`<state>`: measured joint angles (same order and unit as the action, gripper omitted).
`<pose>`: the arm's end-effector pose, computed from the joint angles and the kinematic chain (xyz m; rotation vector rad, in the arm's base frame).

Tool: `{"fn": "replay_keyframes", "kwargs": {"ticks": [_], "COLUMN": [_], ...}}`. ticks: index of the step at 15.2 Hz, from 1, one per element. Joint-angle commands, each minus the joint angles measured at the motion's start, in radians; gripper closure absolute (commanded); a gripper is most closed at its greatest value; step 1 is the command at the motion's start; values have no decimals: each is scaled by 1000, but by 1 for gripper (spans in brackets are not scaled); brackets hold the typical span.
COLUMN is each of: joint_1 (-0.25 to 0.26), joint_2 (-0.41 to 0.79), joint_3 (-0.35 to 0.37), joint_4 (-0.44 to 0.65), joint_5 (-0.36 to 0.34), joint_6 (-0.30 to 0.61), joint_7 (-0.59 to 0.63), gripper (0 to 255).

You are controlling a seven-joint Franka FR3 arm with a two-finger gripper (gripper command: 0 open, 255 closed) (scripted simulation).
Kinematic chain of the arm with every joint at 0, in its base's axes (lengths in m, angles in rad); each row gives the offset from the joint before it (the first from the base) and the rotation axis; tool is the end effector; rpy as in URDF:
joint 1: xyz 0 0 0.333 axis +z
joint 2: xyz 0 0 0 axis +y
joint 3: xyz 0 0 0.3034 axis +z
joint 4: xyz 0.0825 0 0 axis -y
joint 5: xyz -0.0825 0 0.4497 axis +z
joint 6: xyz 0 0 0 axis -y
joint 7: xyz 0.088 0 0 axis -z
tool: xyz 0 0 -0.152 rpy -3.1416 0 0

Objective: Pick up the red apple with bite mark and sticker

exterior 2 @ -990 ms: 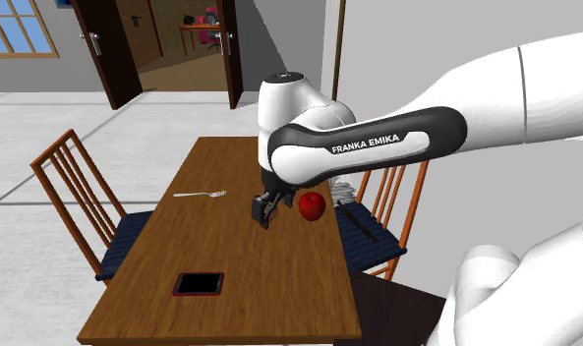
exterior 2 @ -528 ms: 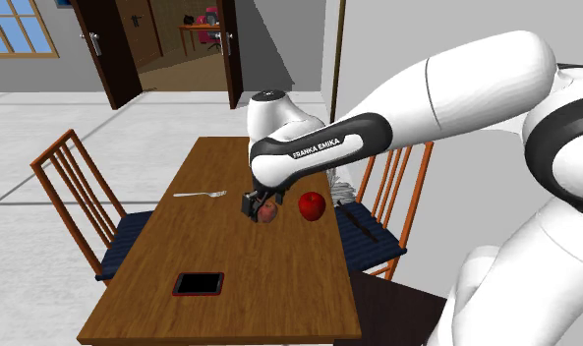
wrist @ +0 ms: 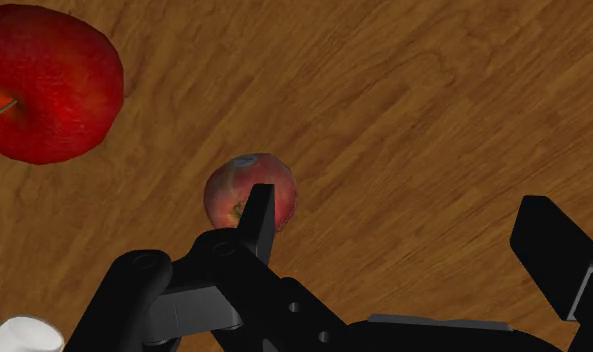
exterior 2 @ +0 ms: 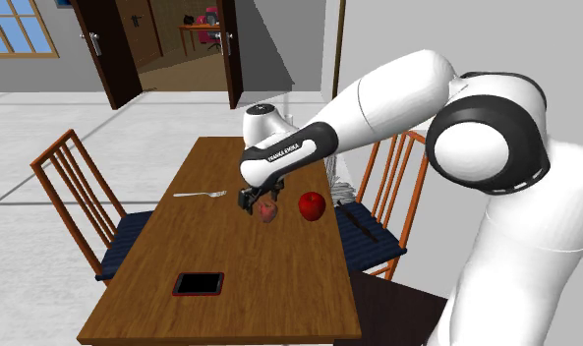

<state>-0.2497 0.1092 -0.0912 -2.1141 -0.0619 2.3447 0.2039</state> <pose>0.5911 -0.2130 0.2783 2.9747 -0.7645 0.1806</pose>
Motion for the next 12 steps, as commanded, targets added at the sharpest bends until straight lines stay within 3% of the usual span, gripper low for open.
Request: {"fn": "replay_keyframes", "kwargs": {"ticks": [1, 12], "joint_1": [-14, -98], "joint_2": [62, 430], "joint_3": [-13, -62], "joint_4": [43, 383], "joint_5": [4, 59], "joint_6": [22, 65], "joint_7": [7, 44], "gripper": [0, 0]}}
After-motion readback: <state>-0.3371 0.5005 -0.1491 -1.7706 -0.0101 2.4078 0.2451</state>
